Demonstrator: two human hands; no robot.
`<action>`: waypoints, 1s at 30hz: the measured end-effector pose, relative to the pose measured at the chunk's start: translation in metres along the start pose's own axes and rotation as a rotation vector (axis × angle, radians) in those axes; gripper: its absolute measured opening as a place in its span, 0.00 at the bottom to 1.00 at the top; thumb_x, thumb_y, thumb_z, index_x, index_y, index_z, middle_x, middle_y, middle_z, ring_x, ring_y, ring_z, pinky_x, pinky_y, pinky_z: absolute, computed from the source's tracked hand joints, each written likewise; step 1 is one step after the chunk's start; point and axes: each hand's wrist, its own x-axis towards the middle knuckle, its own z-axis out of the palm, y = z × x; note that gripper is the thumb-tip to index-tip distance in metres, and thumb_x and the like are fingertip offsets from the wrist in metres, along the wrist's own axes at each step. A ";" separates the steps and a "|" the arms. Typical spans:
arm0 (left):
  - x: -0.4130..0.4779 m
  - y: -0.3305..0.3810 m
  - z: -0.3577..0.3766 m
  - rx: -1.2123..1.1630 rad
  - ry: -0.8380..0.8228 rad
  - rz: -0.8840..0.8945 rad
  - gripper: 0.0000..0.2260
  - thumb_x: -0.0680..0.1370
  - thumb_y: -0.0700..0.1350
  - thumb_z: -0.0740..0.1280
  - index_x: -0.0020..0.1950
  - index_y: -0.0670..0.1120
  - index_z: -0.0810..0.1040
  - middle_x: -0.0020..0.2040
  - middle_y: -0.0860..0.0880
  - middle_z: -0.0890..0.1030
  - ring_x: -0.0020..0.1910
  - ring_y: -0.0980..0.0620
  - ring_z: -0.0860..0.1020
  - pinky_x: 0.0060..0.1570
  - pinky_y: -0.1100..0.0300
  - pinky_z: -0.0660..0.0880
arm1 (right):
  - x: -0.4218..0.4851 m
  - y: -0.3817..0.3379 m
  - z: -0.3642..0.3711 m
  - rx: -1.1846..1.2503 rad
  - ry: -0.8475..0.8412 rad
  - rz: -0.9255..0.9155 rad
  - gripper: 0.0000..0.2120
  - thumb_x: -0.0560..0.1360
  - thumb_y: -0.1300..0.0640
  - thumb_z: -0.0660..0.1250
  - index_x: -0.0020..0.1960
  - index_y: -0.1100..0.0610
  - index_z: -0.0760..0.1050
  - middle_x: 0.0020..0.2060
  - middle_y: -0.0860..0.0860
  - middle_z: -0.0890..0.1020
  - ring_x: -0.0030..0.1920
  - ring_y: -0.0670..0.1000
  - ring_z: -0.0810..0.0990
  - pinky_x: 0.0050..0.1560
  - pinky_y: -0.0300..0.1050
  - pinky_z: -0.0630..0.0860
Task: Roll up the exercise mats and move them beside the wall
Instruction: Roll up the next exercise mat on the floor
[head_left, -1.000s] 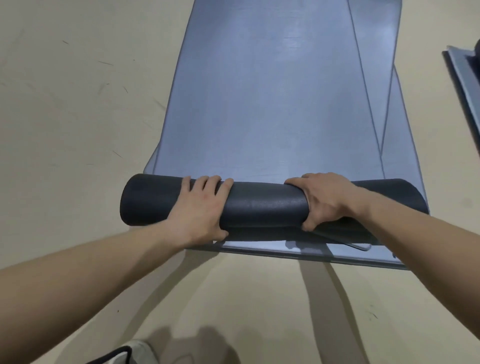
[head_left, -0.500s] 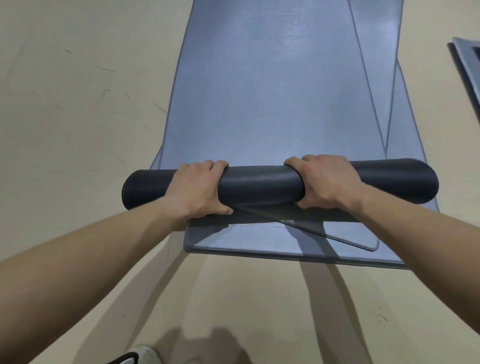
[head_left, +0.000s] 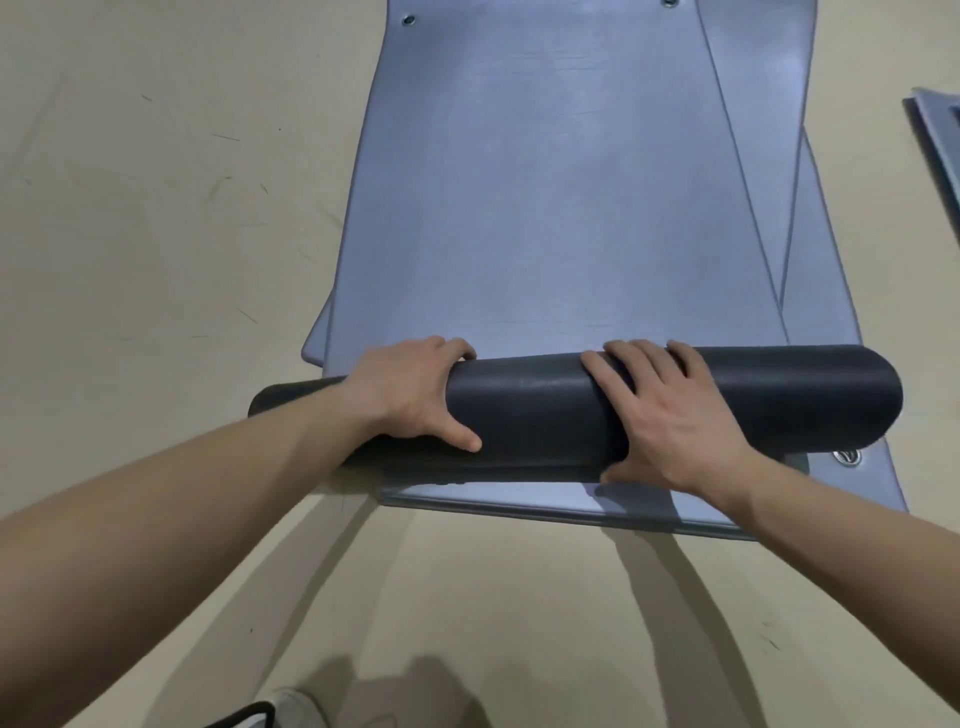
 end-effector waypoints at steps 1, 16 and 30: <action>-0.011 0.003 0.017 0.068 0.175 0.044 0.46 0.66 0.72 0.73 0.77 0.52 0.64 0.70 0.49 0.73 0.66 0.44 0.74 0.62 0.47 0.72 | 0.007 0.003 -0.002 0.015 -0.036 -0.007 0.64 0.52 0.23 0.75 0.79 0.51 0.57 0.72 0.56 0.69 0.70 0.60 0.70 0.73 0.62 0.63; 0.006 0.010 0.035 0.330 0.196 0.018 0.55 0.69 0.69 0.74 0.82 0.52 0.44 0.82 0.41 0.55 0.80 0.36 0.58 0.76 0.33 0.57 | 0.054 0.010 -0.026 0.004 -0.138 -0.016 0.52 0.62 0.36 0.74 0.79 0.47 0.54 0.69 0.54 0.73 0.65 0.59 0.75 0.67 0.58 0.70; -0.007 0.020 0.006 0.224 0.166 0.048 0.47 0.67 0.71 0.74 0.78 0.54 0.59 0.70 0.49 0.74 0.63 0.45 0.76 0.66 0.45 0.73 | 0.044 0.012 -0.050 0.124 -0.180 -0.023 0.50 0.60 0.29 0.75 0.76 0.42 0.59 0.67 0.48 0.76 0.61 0.56 0.78 0.62 0.56 0.74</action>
